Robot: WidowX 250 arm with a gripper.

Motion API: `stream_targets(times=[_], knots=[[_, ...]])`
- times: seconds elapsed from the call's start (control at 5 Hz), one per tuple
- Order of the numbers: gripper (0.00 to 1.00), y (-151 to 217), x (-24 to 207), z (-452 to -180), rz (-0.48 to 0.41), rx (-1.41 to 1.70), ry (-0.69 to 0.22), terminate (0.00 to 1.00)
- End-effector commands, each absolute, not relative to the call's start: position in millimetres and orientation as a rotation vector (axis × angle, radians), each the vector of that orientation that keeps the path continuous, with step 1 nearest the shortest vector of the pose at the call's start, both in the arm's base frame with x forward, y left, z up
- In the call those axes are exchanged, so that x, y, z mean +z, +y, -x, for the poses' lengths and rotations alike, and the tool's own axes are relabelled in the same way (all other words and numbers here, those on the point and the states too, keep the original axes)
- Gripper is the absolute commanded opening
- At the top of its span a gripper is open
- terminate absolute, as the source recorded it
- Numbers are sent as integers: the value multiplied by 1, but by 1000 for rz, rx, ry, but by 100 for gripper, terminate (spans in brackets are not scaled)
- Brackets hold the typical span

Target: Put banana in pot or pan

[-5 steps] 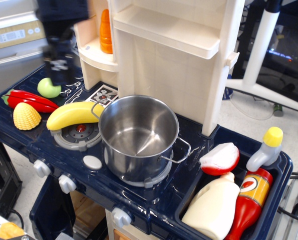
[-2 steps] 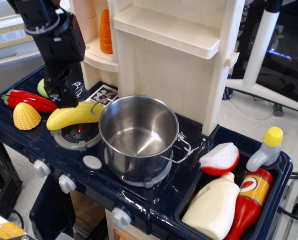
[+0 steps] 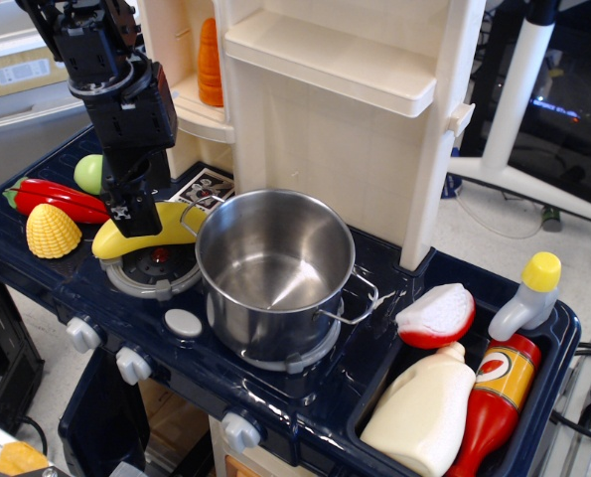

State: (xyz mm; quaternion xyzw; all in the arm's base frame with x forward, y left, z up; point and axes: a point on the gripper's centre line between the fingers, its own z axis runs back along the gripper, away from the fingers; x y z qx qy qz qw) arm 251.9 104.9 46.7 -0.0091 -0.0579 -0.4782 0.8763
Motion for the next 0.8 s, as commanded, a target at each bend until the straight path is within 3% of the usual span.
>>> stream_targets(times=[0.0,0.2,0.6], knots=[[0,101,38,-262,-103,-935,-165,0],[0,97,57,-254,-113,-927,-128,0],[0,116,152,-238,-178,-924,81,0]])
